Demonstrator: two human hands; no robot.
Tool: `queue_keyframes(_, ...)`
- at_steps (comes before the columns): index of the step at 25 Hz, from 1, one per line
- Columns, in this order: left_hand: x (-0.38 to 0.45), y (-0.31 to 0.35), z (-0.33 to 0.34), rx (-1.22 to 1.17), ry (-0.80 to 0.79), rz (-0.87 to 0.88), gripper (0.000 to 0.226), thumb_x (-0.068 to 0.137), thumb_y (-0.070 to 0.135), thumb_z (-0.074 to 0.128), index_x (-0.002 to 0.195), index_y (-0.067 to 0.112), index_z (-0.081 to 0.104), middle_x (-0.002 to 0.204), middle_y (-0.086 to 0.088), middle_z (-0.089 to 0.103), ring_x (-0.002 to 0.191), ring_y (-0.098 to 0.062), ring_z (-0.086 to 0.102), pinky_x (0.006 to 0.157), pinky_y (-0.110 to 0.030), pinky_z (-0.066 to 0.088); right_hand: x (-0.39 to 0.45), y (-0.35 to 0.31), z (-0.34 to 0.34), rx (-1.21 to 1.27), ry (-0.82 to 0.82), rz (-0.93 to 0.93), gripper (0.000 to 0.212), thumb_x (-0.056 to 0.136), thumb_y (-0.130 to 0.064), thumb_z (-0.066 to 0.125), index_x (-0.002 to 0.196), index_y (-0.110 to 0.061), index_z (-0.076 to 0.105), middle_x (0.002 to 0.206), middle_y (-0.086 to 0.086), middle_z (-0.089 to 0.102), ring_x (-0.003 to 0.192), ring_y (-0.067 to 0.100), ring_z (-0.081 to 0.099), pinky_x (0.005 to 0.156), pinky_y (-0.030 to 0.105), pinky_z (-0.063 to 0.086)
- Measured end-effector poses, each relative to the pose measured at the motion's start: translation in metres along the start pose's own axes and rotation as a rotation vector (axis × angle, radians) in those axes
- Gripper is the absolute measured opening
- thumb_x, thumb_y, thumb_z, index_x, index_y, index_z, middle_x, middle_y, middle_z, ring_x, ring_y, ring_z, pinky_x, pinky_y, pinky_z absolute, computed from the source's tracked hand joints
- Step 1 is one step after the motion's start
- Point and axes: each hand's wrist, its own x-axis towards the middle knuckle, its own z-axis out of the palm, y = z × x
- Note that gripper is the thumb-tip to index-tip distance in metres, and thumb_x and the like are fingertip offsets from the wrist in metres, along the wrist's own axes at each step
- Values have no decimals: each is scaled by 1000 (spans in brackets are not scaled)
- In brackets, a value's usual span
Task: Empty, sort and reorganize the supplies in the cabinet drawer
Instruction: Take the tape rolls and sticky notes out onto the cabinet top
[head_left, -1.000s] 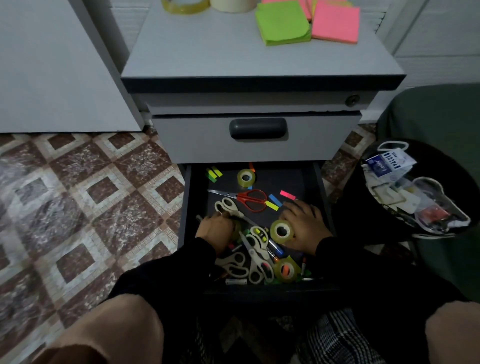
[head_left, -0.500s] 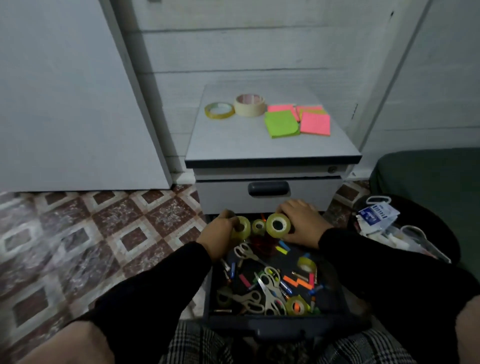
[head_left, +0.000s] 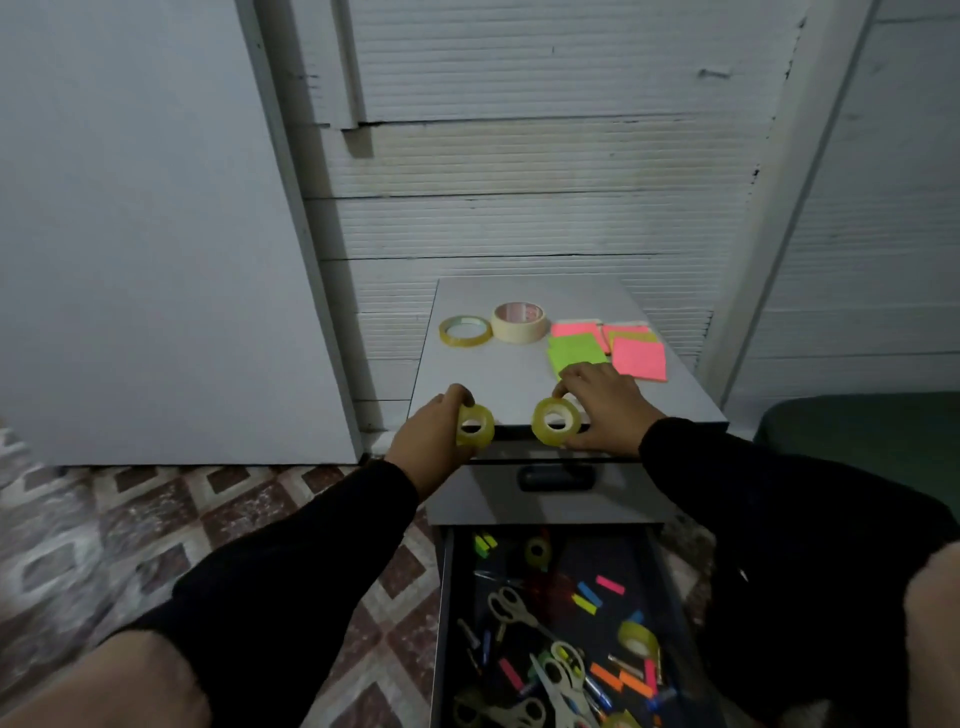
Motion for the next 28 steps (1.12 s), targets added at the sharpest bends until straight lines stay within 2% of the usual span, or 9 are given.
queue_keyframes(4,34,-5,-11,-29,39,-17,57,78,23,73,124,12,41,121,-10,57,104,-28,56,82,-36,46,38,7,-4,-83,11,60,62,74,-44,71,128,-21,49,154,-1,21,141,23,17,109,38,20)
queue_keyframes(11,82,-25,-4,-73,71,-46,59,77,29,74,126,15,42,122,-6,58,106,-26,56,86,-39,48,115,24,4,-85,20,164,62,74,-45,71,126,-18,50,154,2,19,143,26,10,112,42,16)
queue_keyframes(19,118,-55,13,21,74,-92,60,80,36,69,130,19,40,125,-4,57,109,-25,55,89,-41,48,168,39,29,-254,-20,185,60,79,-51,59,128,-19,50,156,2,14,145,28,2,111,61,-3)
queue_keyframes(25,131,-56,20,18,61,-108,59,81,36,67,131,19,40,126,-3,57,110,-26,56,89,-41,48,176,42,42,-227,32,230,63,82,-50,53,135,-16,44,158,3,8,146,28,-2,112,60,-2)
queue_keyframes(28,138,-49,27,29,43,-106,60,82,34,66,133,18,39,127,-5,57,112,-27,55,89,-38,46,168,45,44,-157,107,215,69,82,-53,55,139,-20,38,159,3,4,146,27,-4,113,58,-2)
